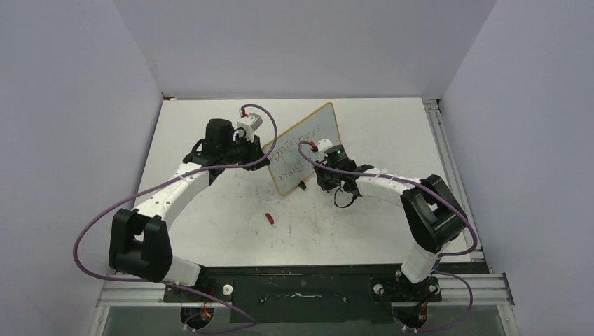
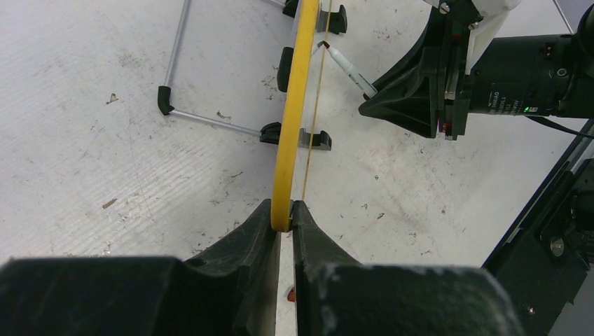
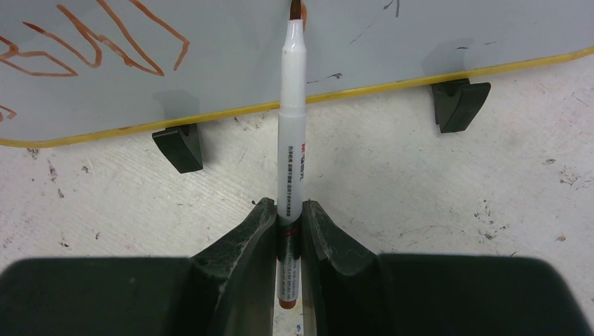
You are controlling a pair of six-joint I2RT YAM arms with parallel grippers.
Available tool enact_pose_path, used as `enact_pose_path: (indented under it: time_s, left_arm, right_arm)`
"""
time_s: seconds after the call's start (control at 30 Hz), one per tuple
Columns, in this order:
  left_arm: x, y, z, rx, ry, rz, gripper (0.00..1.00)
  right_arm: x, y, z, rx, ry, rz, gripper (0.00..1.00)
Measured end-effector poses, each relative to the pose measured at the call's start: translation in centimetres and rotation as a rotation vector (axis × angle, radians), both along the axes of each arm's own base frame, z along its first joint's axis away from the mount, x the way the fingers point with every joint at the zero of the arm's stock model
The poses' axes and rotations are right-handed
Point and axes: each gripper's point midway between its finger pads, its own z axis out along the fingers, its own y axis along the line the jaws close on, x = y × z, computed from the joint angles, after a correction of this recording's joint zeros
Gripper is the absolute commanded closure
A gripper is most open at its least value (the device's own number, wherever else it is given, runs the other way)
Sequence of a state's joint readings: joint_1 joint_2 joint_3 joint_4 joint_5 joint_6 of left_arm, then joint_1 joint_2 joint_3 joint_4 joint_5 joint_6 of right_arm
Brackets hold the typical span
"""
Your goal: Write a sentence on the whiteboard
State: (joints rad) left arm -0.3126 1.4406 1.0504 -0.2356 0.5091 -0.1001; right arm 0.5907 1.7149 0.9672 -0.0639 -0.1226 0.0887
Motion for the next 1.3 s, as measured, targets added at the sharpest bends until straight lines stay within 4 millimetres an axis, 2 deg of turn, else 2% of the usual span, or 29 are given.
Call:
enact_pose_path:
  time_s: [0.67, 1.3]
  left_arm:
    - [0.0, 0.0, 0.0, 0.000, 0.000, 0.000, 1.00]
    - [0.0, 0.0, 0.0, 0.000, 0.000, 0.000, 1.00]
  right_arm:
    - [0.7, -0.4, 0.1, -0.017, -0.015, -0.030, 0.95]
    - [1.3, -0.8, -0.9, -0.029, 0.001, -0.054, 0.95]
